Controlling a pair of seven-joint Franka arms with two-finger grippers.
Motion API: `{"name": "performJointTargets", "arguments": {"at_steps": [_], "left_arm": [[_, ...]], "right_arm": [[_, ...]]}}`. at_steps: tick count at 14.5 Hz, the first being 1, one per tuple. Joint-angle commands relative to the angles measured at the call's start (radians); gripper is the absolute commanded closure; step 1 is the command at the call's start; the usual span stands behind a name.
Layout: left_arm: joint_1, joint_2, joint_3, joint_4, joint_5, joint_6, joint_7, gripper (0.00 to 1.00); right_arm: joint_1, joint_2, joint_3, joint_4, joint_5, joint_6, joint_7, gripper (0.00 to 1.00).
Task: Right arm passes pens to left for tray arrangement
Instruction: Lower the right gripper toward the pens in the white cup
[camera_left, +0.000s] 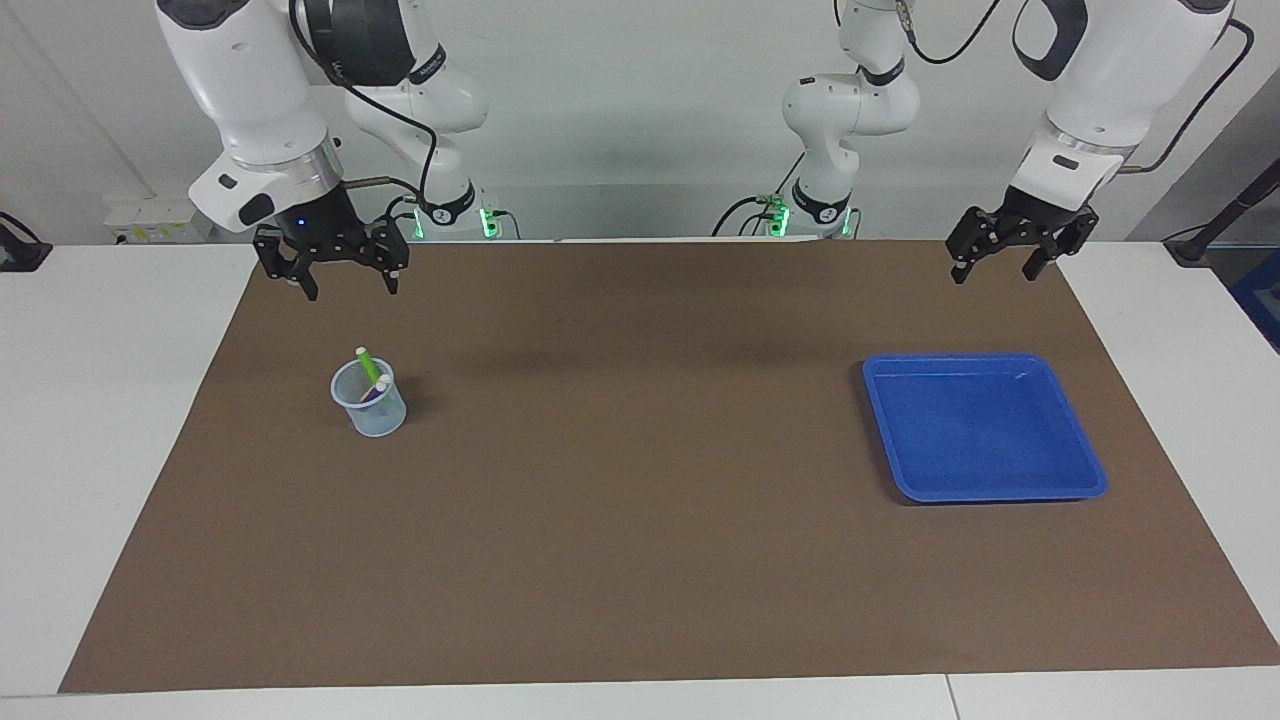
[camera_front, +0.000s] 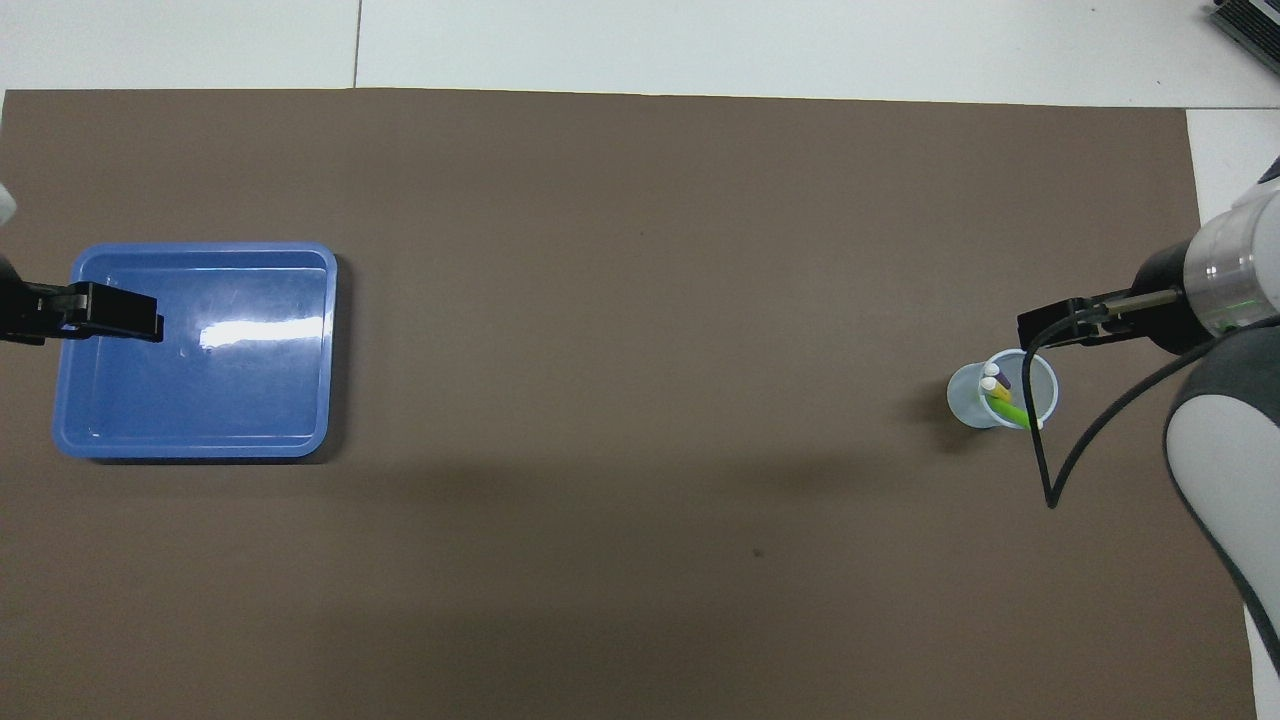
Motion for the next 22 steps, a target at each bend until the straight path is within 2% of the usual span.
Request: {"name": "performJointTargets", "arguments": {"at_steps": [1, 5, 9, 13, 16, 20, 22], "left_arm": [[-0.009, -0.011, 0.006, -0.003, 0.012, -0.008, 0.005, 0.00], [-0.007, -0.011, 0.006, -0.005, 0.012, -0.008, 0.005, 0.00], [-0.009, -0.011, 0.006, -0.005, 0.012, -0.008, 0.005, 0.00], [-0.009, -0.011, 0.006, -0.005, 0.012, -0.008, 0.005, 0.00], [-0.003, -0.013, 0.006, -0.005, 0.012, -0.008, 0.005, 0.00], [-0.003, -0.013, 0.005, -0.005, 0.012, -0.008, 0.003, 0.00], [-0.003, -0.013, 0.005, -0.005, 0.012, -0.009, 0.005, 0.00]], "right_arm": [[-0.015, -0.057, -0.003, -0.135, 0.024, 0.056, -0.033, 0.00], [-0.046, -0.149, -0.009, -0.332, 0.024, 0.130, -0.149, 0.00], [-0.101, -0.151, -0.010, -0.434, 0.024, 0.209, -0.244, 0.00], [-0.109, -0.146, -0.010, -0.527, 0.024, 0.297, -0.258, 0.01], [-0.133, -0.129, -0.010, -0.545, 0.023, 0.315, -0.303, 0.16], [-0.149, -0.097, -0.010, -0.548, 0.023, 0.367, -0.311, 0.20], [-0.149, -0.083, -0.010, -0.548, 0.024, 0.374, -0.307, 0.27]]}}
